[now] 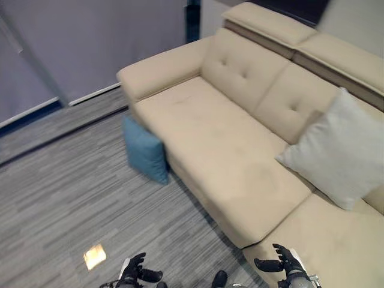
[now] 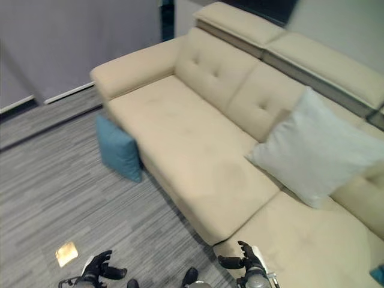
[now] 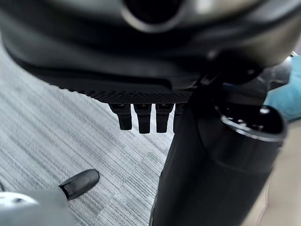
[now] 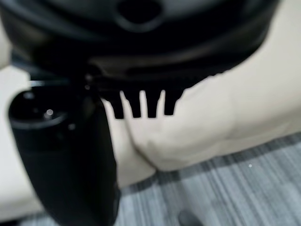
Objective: Pick up all the scattered cushions and arrange them neatly on the sofa.
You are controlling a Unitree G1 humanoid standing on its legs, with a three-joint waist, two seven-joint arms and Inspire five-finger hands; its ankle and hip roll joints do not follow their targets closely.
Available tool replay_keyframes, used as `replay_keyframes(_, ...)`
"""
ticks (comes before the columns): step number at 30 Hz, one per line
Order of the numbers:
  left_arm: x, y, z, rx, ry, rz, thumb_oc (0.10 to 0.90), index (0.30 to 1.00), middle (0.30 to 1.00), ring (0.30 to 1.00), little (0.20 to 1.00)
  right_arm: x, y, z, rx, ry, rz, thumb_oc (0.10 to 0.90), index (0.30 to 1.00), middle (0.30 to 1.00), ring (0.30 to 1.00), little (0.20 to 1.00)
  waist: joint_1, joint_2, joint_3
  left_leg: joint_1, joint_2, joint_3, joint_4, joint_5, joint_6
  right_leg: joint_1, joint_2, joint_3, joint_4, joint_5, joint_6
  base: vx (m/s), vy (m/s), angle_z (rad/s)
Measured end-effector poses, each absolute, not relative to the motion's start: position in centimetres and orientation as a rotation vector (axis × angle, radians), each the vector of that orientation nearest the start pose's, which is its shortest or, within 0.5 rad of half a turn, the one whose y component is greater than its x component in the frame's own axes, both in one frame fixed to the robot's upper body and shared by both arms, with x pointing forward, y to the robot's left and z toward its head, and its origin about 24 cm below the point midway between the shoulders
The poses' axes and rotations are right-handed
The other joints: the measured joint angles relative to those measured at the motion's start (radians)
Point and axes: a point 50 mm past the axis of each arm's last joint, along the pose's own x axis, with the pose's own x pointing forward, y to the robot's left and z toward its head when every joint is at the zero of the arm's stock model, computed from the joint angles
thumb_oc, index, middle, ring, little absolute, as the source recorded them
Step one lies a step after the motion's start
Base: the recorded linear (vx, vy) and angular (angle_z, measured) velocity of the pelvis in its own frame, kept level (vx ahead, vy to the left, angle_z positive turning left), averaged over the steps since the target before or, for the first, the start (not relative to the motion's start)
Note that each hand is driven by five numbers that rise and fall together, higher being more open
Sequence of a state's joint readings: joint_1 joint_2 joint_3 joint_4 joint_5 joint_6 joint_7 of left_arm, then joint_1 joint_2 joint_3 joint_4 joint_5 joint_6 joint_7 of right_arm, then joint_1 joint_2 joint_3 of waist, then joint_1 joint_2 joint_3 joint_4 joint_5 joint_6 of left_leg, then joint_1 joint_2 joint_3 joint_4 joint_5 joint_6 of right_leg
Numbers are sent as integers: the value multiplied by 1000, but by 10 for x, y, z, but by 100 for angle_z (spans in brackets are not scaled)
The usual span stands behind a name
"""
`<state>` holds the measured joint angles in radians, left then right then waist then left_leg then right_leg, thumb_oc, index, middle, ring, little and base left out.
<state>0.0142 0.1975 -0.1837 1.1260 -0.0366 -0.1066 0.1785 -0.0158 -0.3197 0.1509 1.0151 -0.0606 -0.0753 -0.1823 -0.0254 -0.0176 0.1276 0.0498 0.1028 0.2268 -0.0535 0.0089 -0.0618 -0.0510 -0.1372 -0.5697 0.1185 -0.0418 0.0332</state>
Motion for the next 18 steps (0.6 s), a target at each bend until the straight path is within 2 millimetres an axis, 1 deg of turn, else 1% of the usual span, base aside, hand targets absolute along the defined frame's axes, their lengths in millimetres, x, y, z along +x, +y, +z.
replay_keyframes(1, 113, 217, -154, 339, 1027, 120, 800, 900, 900, 900, 900, 150, -252, -128, -497, 889, -138, 800, 900, 900, 900, 900, -1, -11, -3, -6, -16, -17, 1, -6, 9, -10, -21, 18, 30, -11, 16, -2, 156, 39)
replay_keyframes(2, 111, 221, -154, 345, 1033, 123, 800, 900, 900, 900, 900, 149, -249, -129, -492, 895, -130, 800, 900, 900, 900, 900, 9, -22, -10, -2, -34, -23, 1, -6, 19, -20, -43, 32, 54, -17, 26, -6, 171, 31)
replay_keyframes(3, 105, 229, -153, 355, 1047, 135, 800, 900, 900, 900, 900, 151, -243, -130, -490, 891, -111, 800, 900, 900, 900, 900, 28, -36, -18, 0, -53, -24, 3, -8, 32, -31, -68, 46, 77, -17, 35, -11, 154, 19)
replay_keyframes(4, 102, 236, -153, 366, 1058, 152, 800, 900, 900, 900, 900, 151, -238, -131, -493, 889, -91, 800, 900, 900, 900, 900, 33, -42, -19, -1, -66, -26, 10, -11, 39, -34, -82, 69, 92, -22, 43, -24, 124, 8)
replay_keyframes(6, 96, 248, -151, 384, 1070, 179, 800, 900, 900, 900, 900, 159, -233, -129, -495, 869, -74, 800, 900, 900, 900, 900, 49, -53, -12, -7, -83, -32, 15, -14, 52, -35, -101, 82, 114, -21, 52, -21, 75, 16)
replay_keyframes(7, 95, 255, -149, 407, 1074, 186, 800, 900, 900, 900, 900, 161, -230, -129, -489, 865, -71, 800, 900, 900, 900, 900, 50, -59, -7, -7, -90, -48, 17, -16, 58, -35, -115, 89, 139, -28, 62, 12, 25, 54)
replay_keyframes(8, 96, 268, -145, 443, 1072, 202, 800, 900, 900, 900, 900, 160, -225, -131, -482, 868, -57, 800, 900, 900, 900, 900, 42, -72, 0, -6, -97, -85, 15, -12, 67, -45, -124, 155, 192, -33, 68, 46, -4, 119)
replay_keyframes(9, 105, 276, -140, 465, 1043, 228, 800, 900, 900, 900, 900, 159, -220, -132, -496, 864, -22, 800, 900, 900, 900, 900, 33, -63, 22, -8, -78, -169, 2, 9, 84, -83, -32, 374, 232, -113, 114, 62, -44, 137)
replay_keyframes(10, 109, 281, -137, 472, 1030, 250, 800, 900, 900, 900, 900, 157, -218, -133, -492, 869, -17, 800, 900, 900, 900, 900, 33, -67, 23, -22, -70, -202, -7, 20, 77, -89, 19, 426, 189, -117, 118, 70, -94, 156)
replay_keyframes(11, 117, 286, -133, 475, 1007, 271, 800, 900, 900, 900, 900, 157, -217, -133, -490, 870, -17, 800, 900, 900, 900, 900, 35, -95, 26, -49, -81, -244, -7, 37, 65, -93, 56, 434, 82, -60, 69, 42, -83, 120)
replay_keyframes(12, 117, 283, -134, 466, 1009, 266, 800, 900, 900, 900, 900, 158, -220, -132, -494, 868, -25, 800, 900, 900, 900, 900, 37, -96, 27, -57, -81, -272, -7, 51, 52, -61, 65, 409, 40, -26, 12, 45, -98, 116)
replay_keyframes(13, 119, 276, -136, 458, 1004, 242, 800, 900, 900, 900, 900, 157, -222, -132, -500, 869, -30, 800, 900, 900, 900, 900, 35, -82, 31, -68, -74, -302, -4, 53, 46, -24, 73, 376, -26, -8, 27, 25, -103, 80)
replay_keyframes(14, 116, 271, -138, 445, 1010, 235, 800, 900, 900, 900, 900, 156, -224, -132, -502, 873, -30, 800, 900, 900, 900, 900, 38, -75, 33, -72, -68, -318, -5, 58, 38, -3, 84, 356, -70, 12, 22, 34, -137, 57)
replay_keyframes(16, 107, 264, -143, 425, 1030, 227, 800, 900, 900, 900, 900, 161, -223, -131, -502, 861, -28, 800, 900, 900, 900, 900, 55, -63, 43, -87, -63, -335, -1, 66, 26, 11, 102, 339, -95, 21, 16, 34, -128, 39)
replay_keyframes(18, 103, 257, -146, 396, 1040, 228, 800, 900, 900, 900, 900, 161, -224, -130, -505, 861, -30, 800, 900, 900, 900, 900, 54, -56, 45, -114, -67, -360, 24, 76, 11, 29, 110, 310, -126, 22, 14, 22, -97, 65)
